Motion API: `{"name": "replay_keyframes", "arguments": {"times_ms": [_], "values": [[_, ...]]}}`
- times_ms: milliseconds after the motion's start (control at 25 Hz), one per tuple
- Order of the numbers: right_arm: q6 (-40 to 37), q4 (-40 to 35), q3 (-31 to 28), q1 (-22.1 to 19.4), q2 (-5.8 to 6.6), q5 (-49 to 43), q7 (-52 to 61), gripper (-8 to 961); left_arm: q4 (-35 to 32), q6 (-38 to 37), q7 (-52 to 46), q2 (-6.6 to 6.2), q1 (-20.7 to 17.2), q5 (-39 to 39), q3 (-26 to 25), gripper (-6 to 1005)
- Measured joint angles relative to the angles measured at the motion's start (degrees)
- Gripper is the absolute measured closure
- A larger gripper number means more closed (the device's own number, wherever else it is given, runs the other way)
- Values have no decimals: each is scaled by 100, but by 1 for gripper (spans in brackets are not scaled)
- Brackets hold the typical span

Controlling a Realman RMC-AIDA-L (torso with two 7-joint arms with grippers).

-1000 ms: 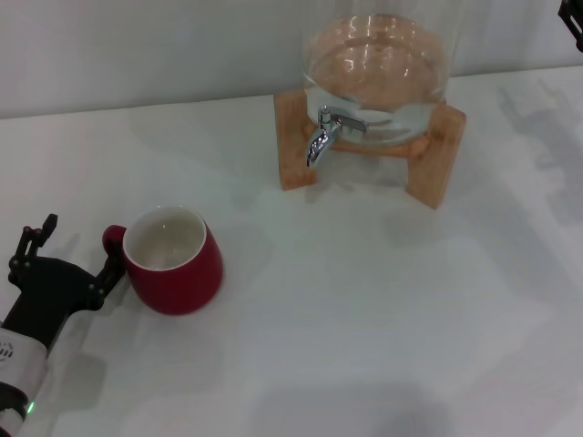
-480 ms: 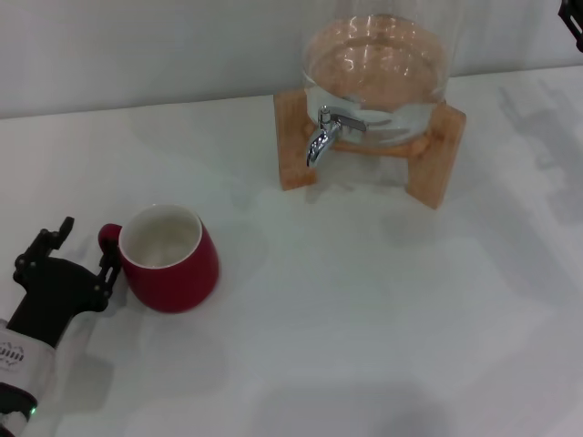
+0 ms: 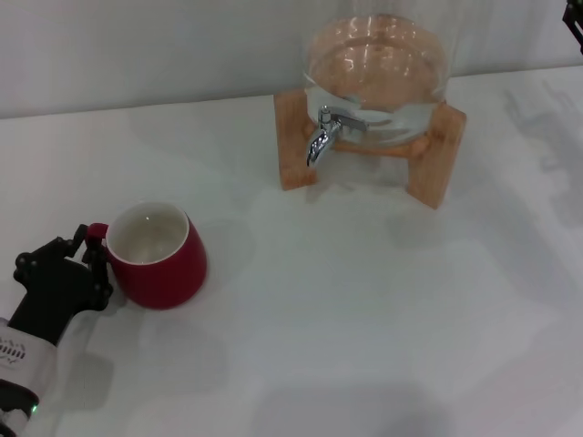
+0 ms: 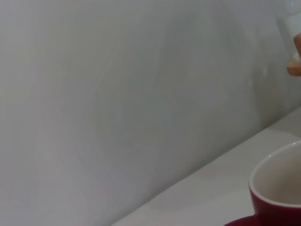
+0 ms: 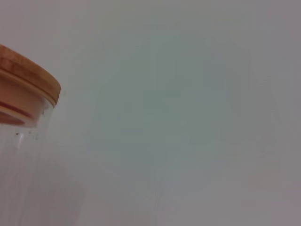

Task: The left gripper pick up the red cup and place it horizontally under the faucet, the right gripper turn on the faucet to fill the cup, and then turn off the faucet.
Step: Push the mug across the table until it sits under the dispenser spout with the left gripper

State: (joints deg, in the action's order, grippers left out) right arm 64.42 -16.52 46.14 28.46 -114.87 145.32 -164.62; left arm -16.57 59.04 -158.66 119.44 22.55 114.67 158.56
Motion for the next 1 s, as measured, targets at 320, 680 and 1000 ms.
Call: {"name": "replay_keyframes", "arguments": {"times_ms": [320,680,1000], "values": [[0,0,0,-7,8,12,0,290,-12,-33,0,7,25,-16,-1,892],[0,0,15,-7,2,-1,0,291,-13,-38,-39,9,223,10,23,896],[0,1,49,1,-11,-4,0,291,-13,-113,-220,7,355,23,64,897]]}}
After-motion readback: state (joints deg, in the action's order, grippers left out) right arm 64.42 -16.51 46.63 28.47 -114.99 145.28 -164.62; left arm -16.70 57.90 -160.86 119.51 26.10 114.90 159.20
